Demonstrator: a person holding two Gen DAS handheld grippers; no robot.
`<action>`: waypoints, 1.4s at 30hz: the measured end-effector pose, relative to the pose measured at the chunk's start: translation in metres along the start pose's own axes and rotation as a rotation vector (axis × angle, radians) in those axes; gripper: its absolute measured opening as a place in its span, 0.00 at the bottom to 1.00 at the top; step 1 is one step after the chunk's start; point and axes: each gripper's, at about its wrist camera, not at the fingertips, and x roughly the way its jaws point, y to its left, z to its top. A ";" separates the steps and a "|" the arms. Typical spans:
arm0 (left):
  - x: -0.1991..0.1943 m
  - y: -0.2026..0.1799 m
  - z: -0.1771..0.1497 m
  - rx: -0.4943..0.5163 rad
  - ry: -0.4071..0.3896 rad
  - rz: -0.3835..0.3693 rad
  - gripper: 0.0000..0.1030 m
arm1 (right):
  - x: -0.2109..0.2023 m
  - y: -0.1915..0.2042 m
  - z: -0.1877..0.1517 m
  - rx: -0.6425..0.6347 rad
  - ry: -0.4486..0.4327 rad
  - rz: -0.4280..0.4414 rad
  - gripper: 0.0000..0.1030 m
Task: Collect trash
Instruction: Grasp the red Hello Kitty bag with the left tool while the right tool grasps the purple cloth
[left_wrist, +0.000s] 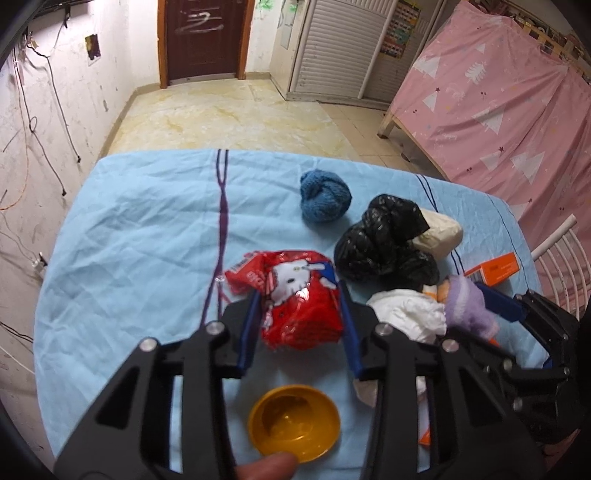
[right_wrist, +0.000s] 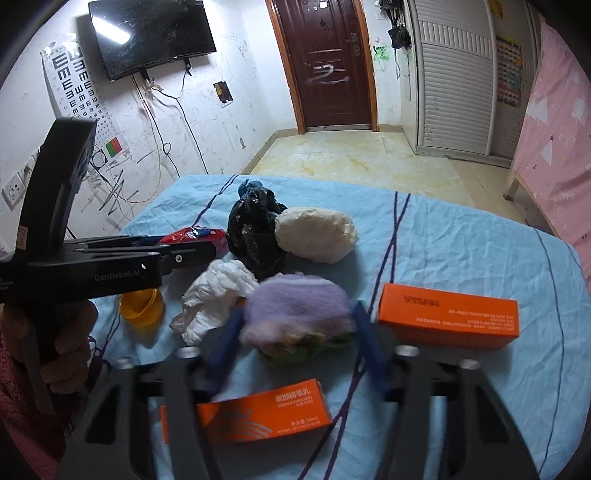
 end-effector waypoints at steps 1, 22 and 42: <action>0.000 0.000 0.000 -0.002 -0.001 0.003 0.35 | -0.001 0.001 0.001 -0.006 -0.001 -0.006 0.31; -0.072 -0.035 -0.001 0.053 -0.180 0.065 0.34 | -0.073 0.000 -0.014 0.008 -0.170 -0.025 0.22; -0.085 -0.170 0.002 0.264 -0.219 -0.012 0.35 | -0.171 -0.096 -0.049 0.180 -0.373 -0.137 0.22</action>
